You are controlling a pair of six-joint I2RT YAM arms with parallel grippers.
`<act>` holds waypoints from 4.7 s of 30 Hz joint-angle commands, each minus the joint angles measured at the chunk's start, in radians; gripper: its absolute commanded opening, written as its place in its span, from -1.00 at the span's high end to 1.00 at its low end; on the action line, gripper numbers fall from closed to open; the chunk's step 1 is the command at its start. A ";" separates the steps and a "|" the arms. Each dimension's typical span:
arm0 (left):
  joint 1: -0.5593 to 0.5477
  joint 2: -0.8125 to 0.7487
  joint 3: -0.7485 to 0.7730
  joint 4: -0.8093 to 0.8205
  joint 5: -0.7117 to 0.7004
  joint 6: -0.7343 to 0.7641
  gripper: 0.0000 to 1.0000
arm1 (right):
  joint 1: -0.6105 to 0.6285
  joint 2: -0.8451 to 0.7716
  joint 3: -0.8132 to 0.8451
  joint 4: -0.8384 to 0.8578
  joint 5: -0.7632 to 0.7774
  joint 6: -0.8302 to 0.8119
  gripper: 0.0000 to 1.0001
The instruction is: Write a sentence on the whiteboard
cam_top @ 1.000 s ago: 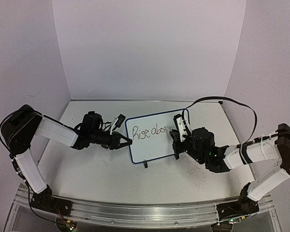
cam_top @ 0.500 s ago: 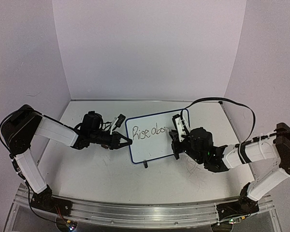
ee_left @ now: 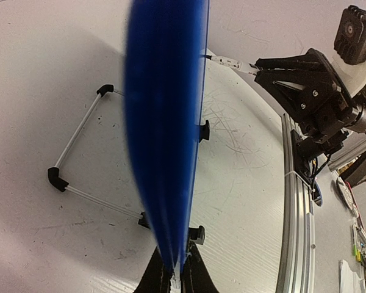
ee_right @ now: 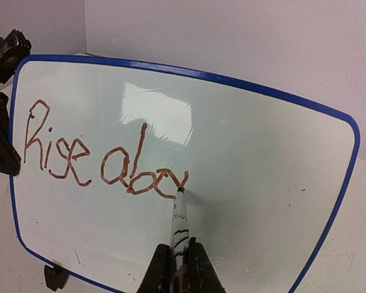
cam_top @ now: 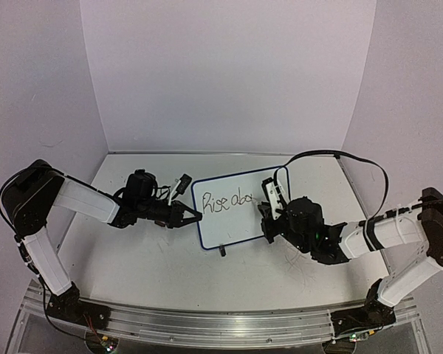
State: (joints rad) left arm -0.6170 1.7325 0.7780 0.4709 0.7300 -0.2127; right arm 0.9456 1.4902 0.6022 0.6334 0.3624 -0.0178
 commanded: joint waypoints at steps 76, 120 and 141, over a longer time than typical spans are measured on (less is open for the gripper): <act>0.002 -0.008 0.014 -0.066 -0.076 0.039 1.00 | -0.002 -0.128 -0.063 0.042 0.050 -0.003 1.00; 0.000 -0.016 0.007 -0.067 -0.076 0.041 1.00 | -0.027 -0.035 -0.018 0.019 0.121 0.082 1.00; 0.000 -0.013 0.007 -0.067 -0.074 0.042 1.00 | -0.036 -0.019 -0.012 0.094 0.126 0.058 1.00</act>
State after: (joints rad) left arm -0.6174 1.7321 0.7788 0.4696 0.7300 -0.2092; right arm 0.9192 1.4712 0.5709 0.6759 0.4623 0.0492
